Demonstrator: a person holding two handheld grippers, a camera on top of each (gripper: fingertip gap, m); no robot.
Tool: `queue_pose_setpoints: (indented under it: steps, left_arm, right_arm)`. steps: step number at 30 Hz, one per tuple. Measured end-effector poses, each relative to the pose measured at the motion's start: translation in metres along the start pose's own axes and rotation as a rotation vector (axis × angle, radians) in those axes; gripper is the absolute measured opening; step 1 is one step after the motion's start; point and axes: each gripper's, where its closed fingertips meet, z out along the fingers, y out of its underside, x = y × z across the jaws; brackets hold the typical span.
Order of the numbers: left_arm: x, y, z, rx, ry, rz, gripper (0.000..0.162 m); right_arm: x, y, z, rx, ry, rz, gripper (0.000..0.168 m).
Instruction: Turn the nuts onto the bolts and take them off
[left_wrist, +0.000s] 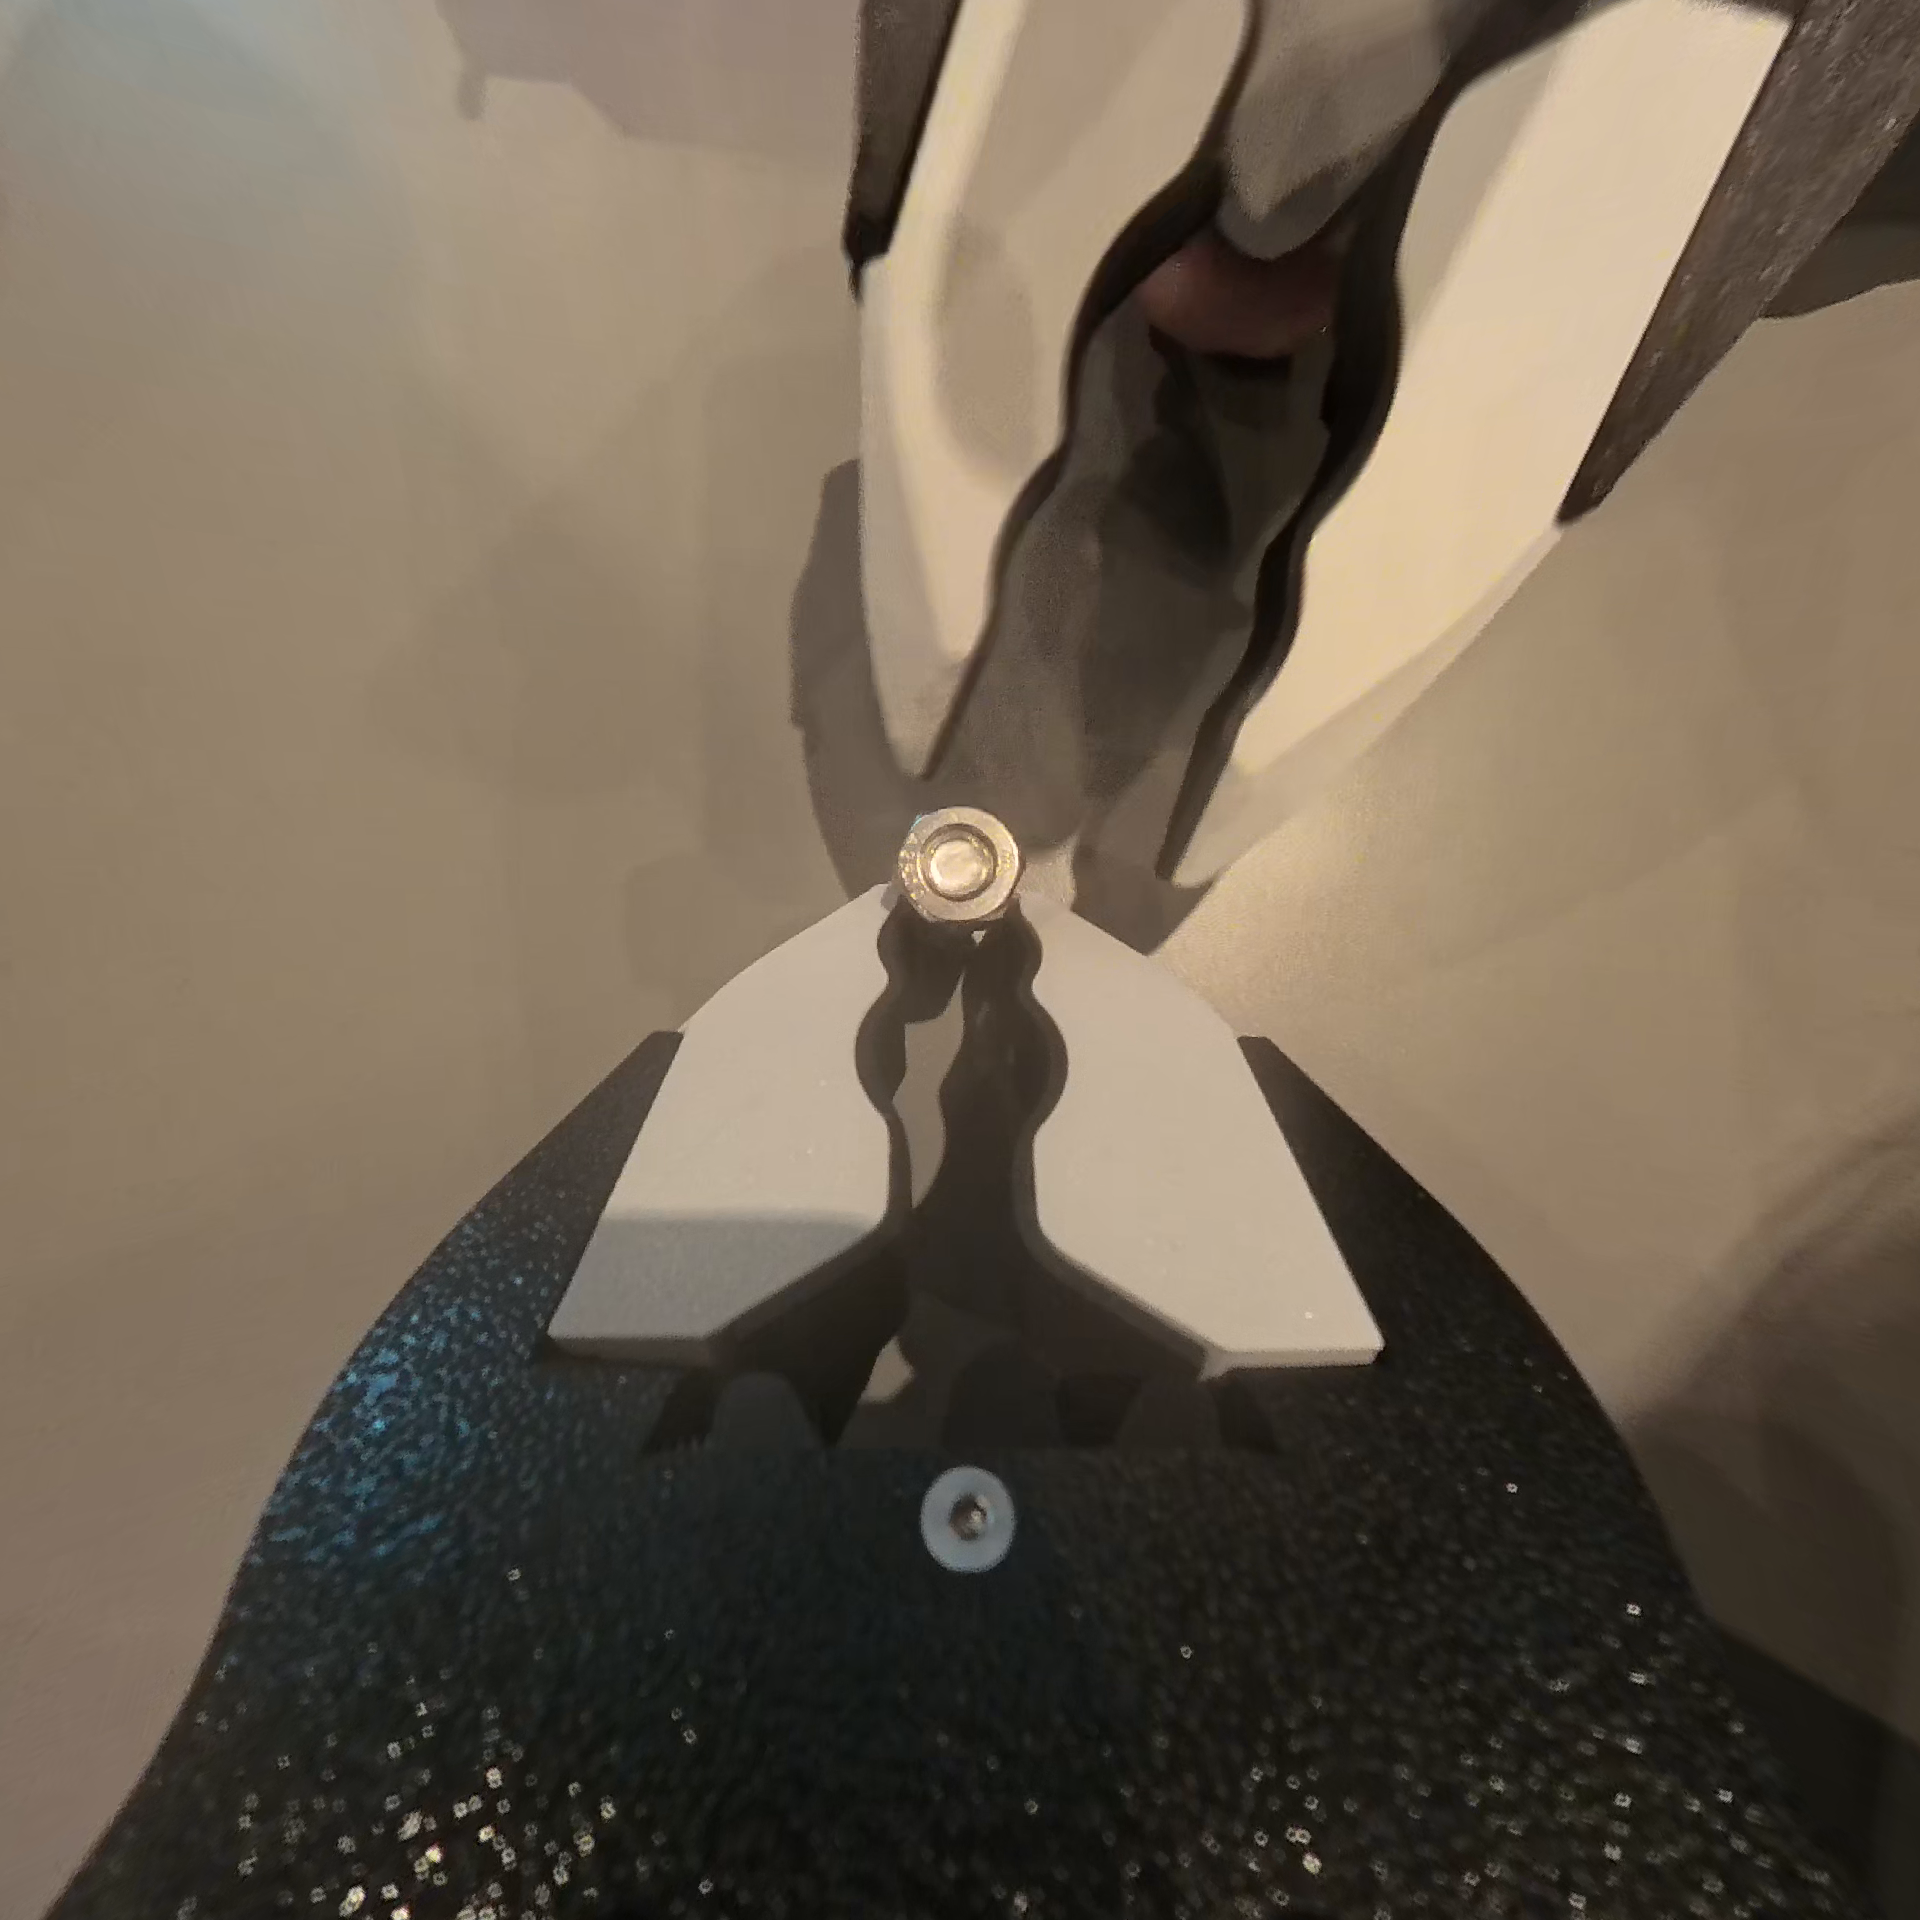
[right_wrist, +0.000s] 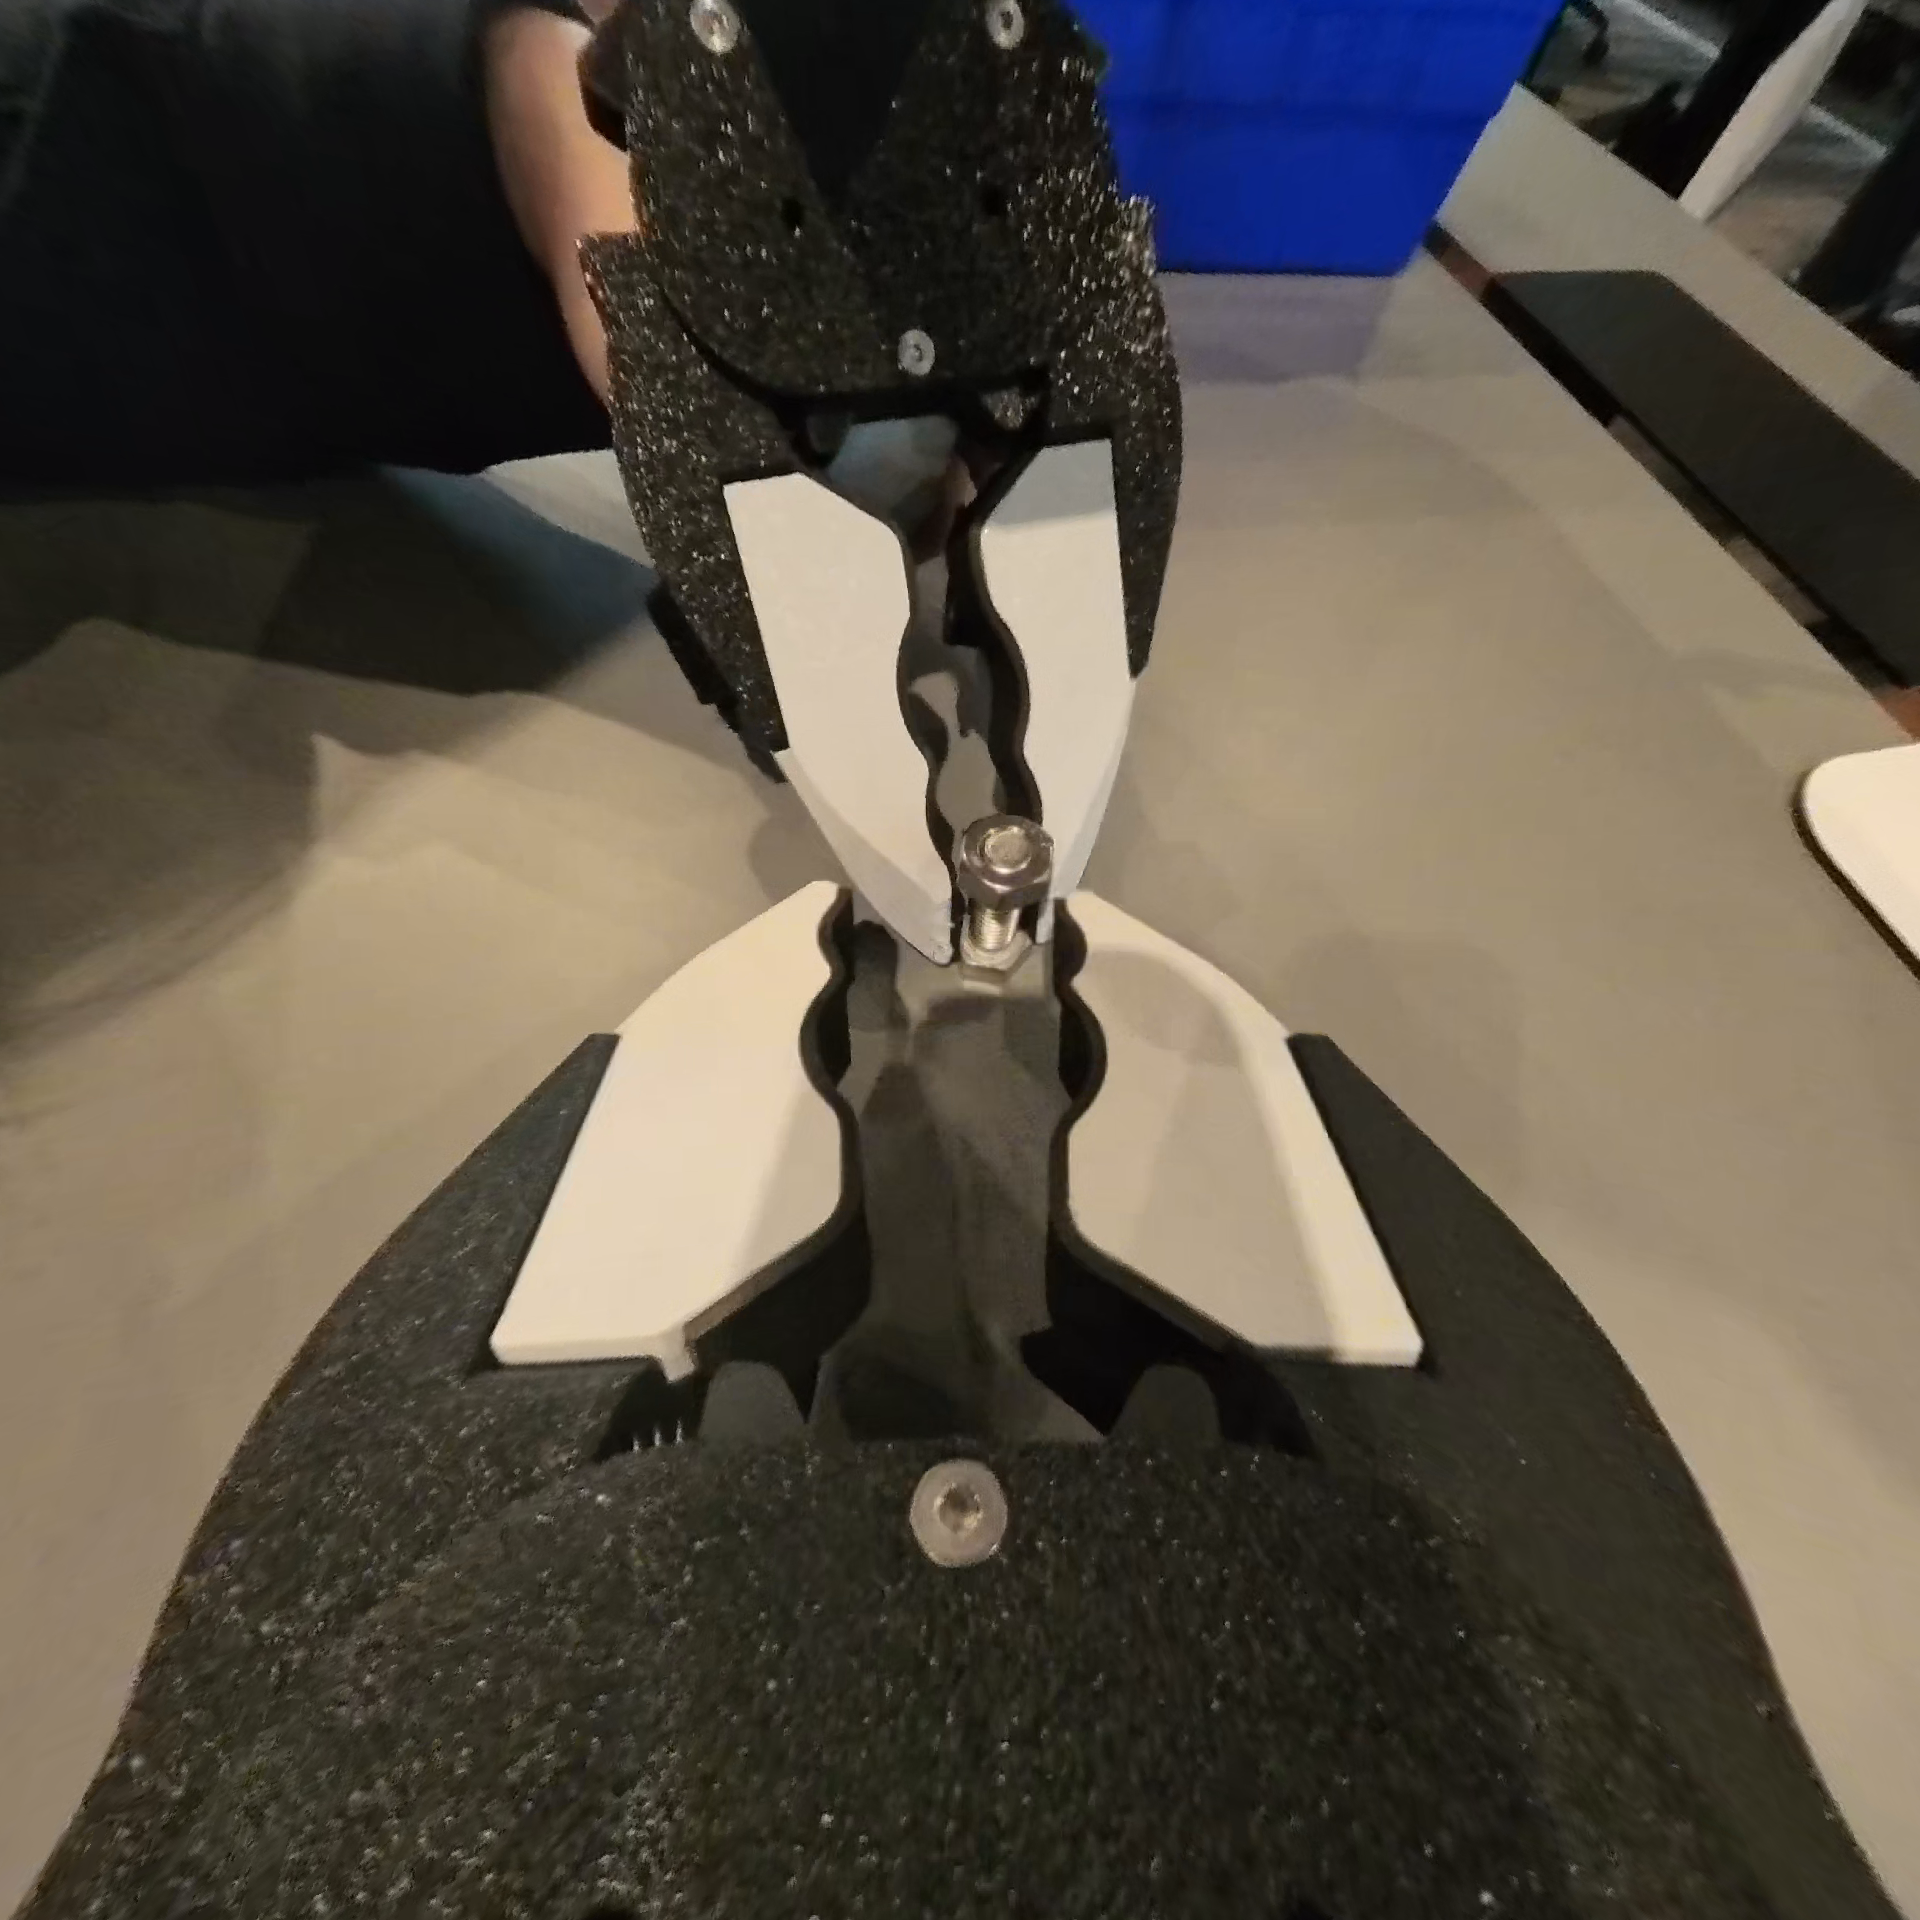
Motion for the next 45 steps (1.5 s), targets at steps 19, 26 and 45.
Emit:
queue_pose_setpoints:
  steps: [19,26,45]
  left_arm:
    - [0.000,0.000,0.000,0.022,0.014,-0.007,0.016]
    - [0.001,0.000,0.000,0.020,0.012,-0.006,0.016]
    - [0.000,0.000,0.000,0.026,0.010,-0.008,0.016]
  right_arm:
    - [-0.006,0.000,-0.004,0.007,-0.036,-0.005,0.027]
    - [-0.013,0.003,-0.001,-0.021,-0.082,-0.039,0.030]
    - [0.003,-0.002,0.000,0.014,0.000,0.012,0.037]
